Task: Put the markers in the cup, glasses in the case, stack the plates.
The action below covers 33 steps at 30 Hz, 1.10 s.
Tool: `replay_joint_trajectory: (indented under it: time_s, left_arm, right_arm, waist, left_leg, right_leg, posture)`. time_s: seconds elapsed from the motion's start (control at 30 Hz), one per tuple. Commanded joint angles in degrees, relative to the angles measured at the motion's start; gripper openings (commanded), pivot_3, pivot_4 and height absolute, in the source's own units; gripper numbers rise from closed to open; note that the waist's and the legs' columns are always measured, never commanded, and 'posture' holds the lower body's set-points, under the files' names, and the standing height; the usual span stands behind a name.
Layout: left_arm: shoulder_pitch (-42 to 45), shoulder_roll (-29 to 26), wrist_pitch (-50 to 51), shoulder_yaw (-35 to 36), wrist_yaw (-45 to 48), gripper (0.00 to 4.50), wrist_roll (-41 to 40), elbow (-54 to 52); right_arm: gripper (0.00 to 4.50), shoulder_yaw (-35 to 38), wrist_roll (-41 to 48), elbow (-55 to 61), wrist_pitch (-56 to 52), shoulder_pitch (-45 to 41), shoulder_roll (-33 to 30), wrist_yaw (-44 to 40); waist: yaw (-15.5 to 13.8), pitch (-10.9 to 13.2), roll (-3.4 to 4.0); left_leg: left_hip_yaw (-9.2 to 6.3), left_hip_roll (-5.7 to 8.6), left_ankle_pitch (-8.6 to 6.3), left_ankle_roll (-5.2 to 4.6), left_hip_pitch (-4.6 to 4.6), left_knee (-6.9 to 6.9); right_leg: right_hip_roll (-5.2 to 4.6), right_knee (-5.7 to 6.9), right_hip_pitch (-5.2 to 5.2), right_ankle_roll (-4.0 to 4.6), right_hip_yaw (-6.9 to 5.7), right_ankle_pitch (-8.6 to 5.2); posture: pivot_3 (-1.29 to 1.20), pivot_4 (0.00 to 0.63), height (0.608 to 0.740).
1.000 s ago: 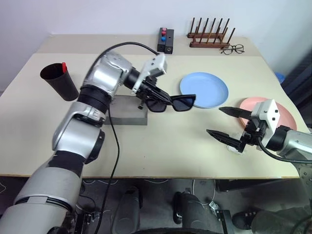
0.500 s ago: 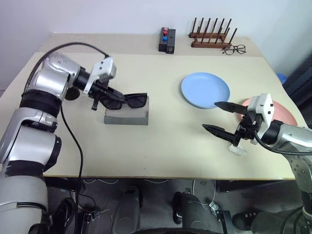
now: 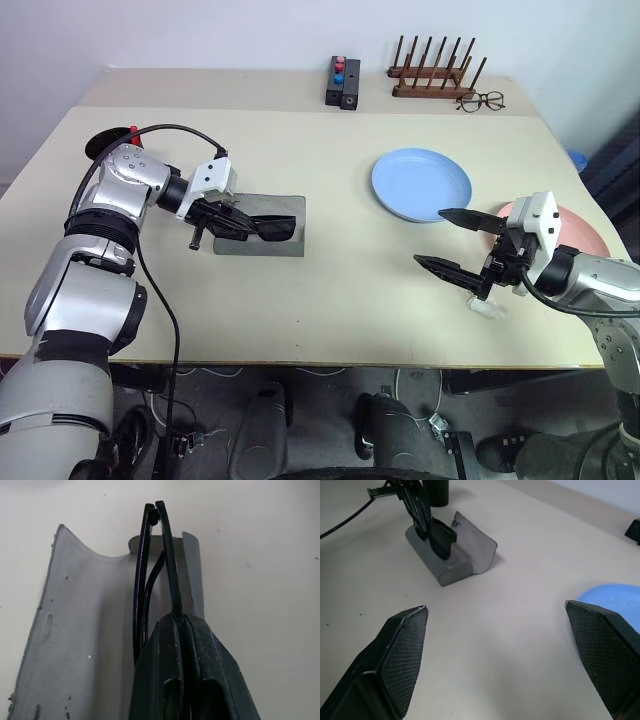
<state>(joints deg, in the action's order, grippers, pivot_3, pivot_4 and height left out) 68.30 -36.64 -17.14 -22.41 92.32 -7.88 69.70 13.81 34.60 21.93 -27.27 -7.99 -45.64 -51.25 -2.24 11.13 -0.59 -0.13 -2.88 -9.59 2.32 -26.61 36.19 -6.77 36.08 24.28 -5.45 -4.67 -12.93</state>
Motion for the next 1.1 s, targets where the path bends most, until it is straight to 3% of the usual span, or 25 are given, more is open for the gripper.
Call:
replay_joint_trajectory:
  time_s: [0.03, 0.63, 0.77, 0.97, 1.1]
  left_arm:
    - [1.81, 0.35, 1.54, 2.66, 0.18, 0.01, -0.54, 0.68]
    - [-0.73, 1.33, 2.55, 1.13, 0.18, 0.01, 0.69, 1.28]
    - [-0.50, 1.73, 3.76, 1.51, 0.18, 1.34, 0.96, 1.64]
    - [-0.69, 1.59, 3.59, 1.12, 0.18, 4.35, 1.08, 1.41]
    - [-0.03, 1.75, 3.19, 1.97, 0.18, 4.43, 1.10, 1.59]
  right_arm:
    - [4.50, 1.45, 0.56, 1.78, 0.46, -0.19, -0.13, 0.31]
    - [4.50, 1.60, 0.82, 2.24, 0.04, -0.41, -0.43, 0.76]
    - [4.50, 1.42, 0.79, 2.35, -0.20, -0.74, -0.45, 1.08]
    - [4.50, 1.40, 0.76, 2.41, -0.41, -0.91, -0.54, 1.23]
    - [4.50, 1.15, 0.73, 1.99, -0.36, -1.32, -0.43, 1.20]
  waist:
    - [0.01, 0.00, 0.00]
    - [0.05, 0.00, 0.00]
    - [0.03, 0.00, 0.00]
    - [0.05, 0.00, 0.00]
    - [0.04, 0.00, 0.00]
  left_leg:
    - [0.00, 0.00, 0.00, 0.00, 0.00, 0.00]
    - [0.00, 0.00, 0.00, 0.00, 0.02, 0.00]
    - [0.00, 0.00, 0.00, 0.00, 0.02, 0.00]
    - [0.00, 0.00, 0.00, 0.00, 0.02, -0.01]
    - [0.00, 0.00, 0.00, 0.00, 0.02, 0.00]
  right_leg:
    - [0.00, 0.00, 0.00, 0.00, 0.00, 0.00]
    - [0.00, 0.02, 0.00, -0.03, 0.00, 0.02]
    - [0.00, 0.02, 0.00, -0.01, 0.00, 0.01]
    - [0.00, 0.02, 0.00, -0.02, 0.00, 0.01]
    - [0.00, 0.02, 0.00, -0.02, 0.00, 0.01]
  posture:
    - [0.00, 0.150, 0.740]
    - [0.00, 0.150, 0.740]
    - [0.00, 0.150, 0.740]
    - [0.00, 0.150, 0.740]
    - [0.00, 0.150, 0.740]
